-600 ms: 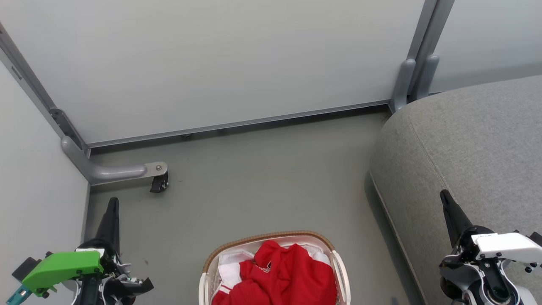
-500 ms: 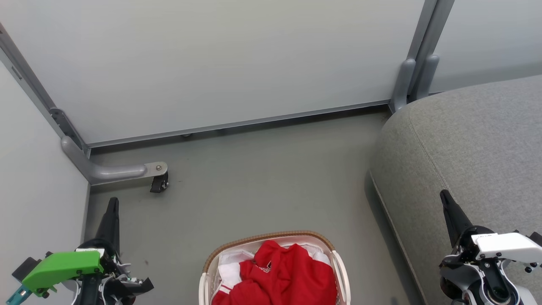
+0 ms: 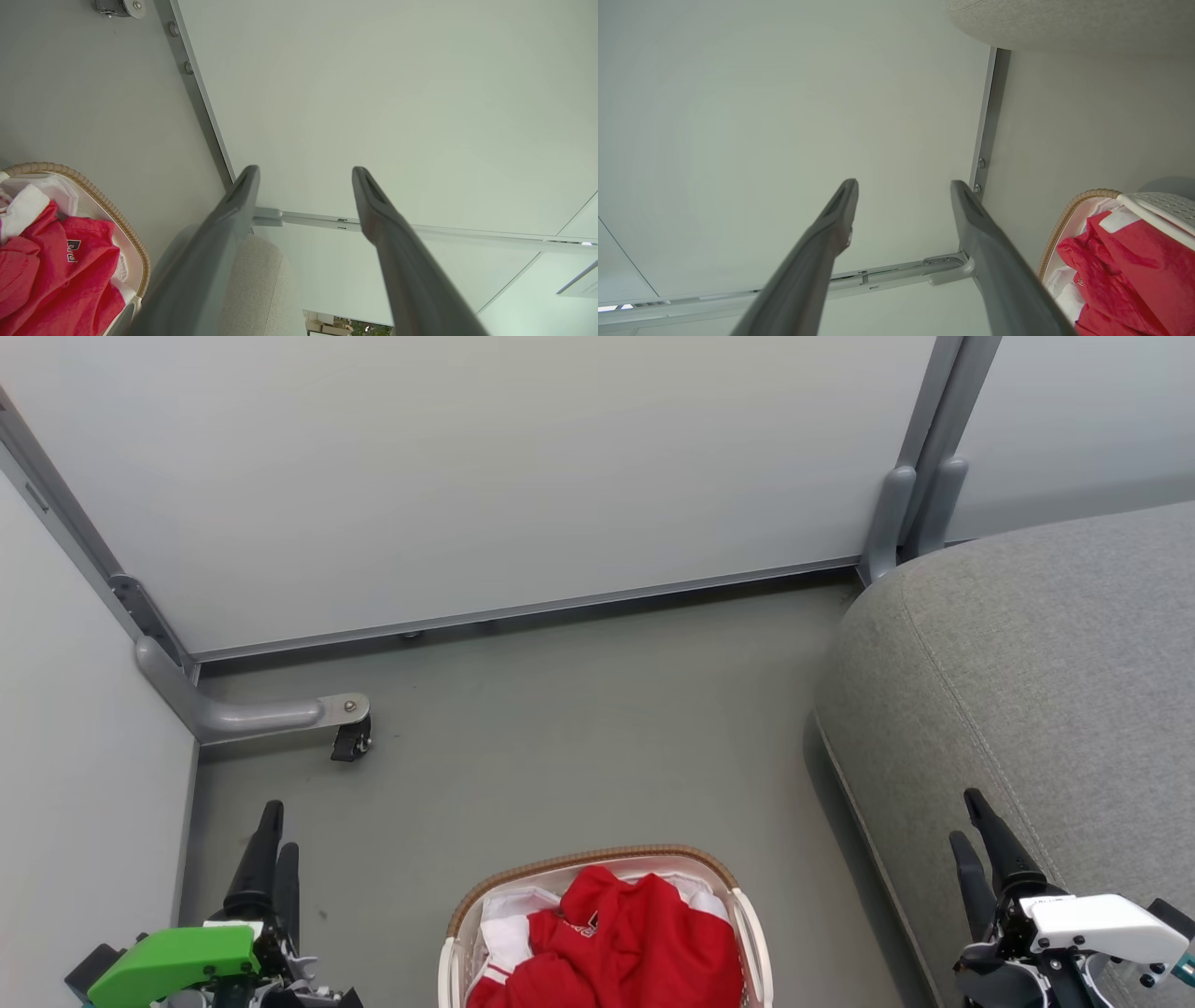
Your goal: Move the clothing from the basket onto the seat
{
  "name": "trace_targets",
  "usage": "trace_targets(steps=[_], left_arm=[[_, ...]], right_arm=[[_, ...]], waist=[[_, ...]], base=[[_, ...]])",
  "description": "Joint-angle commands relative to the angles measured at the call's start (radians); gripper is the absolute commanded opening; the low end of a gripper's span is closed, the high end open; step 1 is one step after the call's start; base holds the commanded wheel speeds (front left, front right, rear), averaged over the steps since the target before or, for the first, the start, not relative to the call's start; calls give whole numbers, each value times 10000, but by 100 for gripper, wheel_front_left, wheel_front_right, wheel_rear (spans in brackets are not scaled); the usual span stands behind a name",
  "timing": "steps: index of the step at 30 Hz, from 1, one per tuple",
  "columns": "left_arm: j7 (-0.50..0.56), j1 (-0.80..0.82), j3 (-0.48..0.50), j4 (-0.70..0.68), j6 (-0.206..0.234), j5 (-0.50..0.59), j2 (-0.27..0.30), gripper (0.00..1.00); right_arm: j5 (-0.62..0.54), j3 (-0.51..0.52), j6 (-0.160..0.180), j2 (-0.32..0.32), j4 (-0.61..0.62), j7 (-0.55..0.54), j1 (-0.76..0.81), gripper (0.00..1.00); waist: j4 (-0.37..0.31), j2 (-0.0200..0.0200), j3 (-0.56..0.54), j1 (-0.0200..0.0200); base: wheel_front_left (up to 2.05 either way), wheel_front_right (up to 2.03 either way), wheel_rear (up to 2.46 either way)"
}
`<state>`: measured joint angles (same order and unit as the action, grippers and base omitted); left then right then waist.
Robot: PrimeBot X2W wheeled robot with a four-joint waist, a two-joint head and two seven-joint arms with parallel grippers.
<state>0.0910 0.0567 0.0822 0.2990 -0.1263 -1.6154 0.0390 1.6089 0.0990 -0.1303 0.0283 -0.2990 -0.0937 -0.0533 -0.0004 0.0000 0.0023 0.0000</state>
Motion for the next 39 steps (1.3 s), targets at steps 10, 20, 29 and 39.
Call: trace_targets(steps=[10, 20, 29, 39], left_arm=[[-543, 64, -554, -303, -15, 516, 42, 100], [-965, 68, -575, -590, 31, 2254, 56, 100], [-1312, 69, -702, -1045, 313, 4409, 68, 100], [-1663, -24, -1057, -1162, 568, 6766, 79, 100]], right_arm=[[-751, 59, -1, 99, 54, 565, -56, 100], [-2778, 215, -1, 122, 429, 987, -15, 100], [-4965, 156, -2, 141, 916, 1336, 76, 100], [-6891, 94, -3, 154, 1147, 1682, 197, 100]], waist=[[-16, 0, -21, 0], [-27, 0, -21, 0], [-50, 0, -8, 0], [-74, 0, -27, 0]], base=[[0, 0, 0], [0, 0, 0], [0, 0, 0], [0, 0, 0]])
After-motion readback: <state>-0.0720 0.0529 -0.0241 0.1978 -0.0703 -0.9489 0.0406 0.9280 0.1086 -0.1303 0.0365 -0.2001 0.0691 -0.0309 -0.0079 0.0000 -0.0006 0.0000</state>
